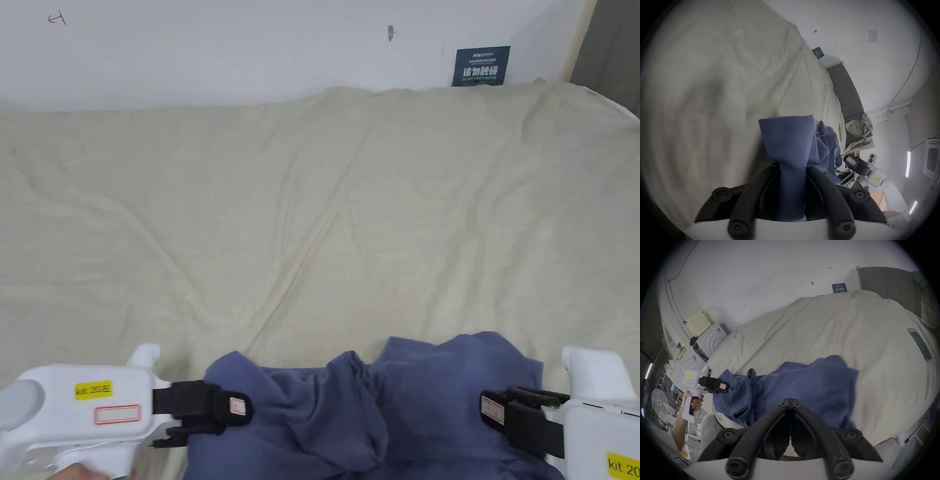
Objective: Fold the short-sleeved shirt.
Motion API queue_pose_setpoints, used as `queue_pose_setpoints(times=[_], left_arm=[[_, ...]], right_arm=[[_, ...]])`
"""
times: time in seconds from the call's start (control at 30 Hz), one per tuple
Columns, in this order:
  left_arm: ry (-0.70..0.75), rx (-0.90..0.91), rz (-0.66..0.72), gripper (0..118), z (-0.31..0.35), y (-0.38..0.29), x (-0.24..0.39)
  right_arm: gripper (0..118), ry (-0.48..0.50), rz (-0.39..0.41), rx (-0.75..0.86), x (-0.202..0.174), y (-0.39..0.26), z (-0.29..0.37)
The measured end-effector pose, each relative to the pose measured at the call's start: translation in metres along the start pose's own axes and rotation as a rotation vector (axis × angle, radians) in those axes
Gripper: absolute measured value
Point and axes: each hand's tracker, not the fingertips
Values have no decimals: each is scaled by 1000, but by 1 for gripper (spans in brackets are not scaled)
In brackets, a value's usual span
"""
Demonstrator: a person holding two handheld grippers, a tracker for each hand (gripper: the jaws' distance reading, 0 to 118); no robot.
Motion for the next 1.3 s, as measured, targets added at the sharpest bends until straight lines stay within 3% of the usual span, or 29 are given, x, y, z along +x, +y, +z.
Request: queue_pose_setpoints(times=[0.07,0.3,0.53,0.63,0.93,1.03,1.3], left_arm=[[6,8,20,14,21,1,-14],[224,110,48,14,117,-3,-33],[275,151,-19,14,143,-13,9],[361,132,-135,14,129,-10,52],[324,39,-290,14,51,-6,159],[231,-31,-232,14,5,0,173],[235,-169,-209,17,-108,10,170]], right_arm=[[0,-3,-1,3,0,0,2],[0,-16,-14,6,5,-2,4],[0,0,-18,0,7,-6,-1],[0,-8,0,-3,7,-8,-1],[0,9,-9,22,21,-11,11],[0,13,-22,27,28,-14,15],[0,5,-48,34,44,-19,24]])
